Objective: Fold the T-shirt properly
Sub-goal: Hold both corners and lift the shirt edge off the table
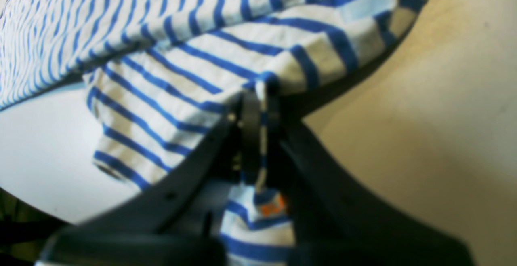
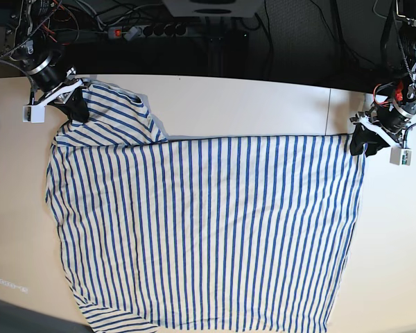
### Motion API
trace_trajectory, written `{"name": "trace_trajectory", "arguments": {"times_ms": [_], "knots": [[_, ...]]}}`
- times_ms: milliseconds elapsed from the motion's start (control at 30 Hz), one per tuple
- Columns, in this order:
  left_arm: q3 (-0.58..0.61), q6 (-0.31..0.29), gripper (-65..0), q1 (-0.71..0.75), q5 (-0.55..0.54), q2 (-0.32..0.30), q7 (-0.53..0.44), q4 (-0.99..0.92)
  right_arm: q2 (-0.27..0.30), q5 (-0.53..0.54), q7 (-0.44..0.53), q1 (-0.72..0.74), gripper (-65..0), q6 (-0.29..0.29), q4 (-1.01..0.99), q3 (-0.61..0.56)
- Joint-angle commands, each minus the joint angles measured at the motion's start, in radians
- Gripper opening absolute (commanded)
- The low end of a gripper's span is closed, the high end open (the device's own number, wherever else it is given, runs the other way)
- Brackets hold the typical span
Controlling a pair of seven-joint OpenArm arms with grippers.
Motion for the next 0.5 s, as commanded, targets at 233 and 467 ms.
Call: {"name": "trace_trajectory", "arguments": {"times_ms": [233,467], "knots": [[0.005,-0.012,-37.5,-0.008,-0.075,0.031,0.042,-0.063,0.009,-0.036,-0.040,-0.006,-65.0,0.039,-0.001,0.001],[0.041,-0.013,-65.0,-0.008,-0.077,0.035,0.021,-0.063,0.010,-0.035,-0.041,-0.007,-65.0,0.039,-0.001,0.001]]}}
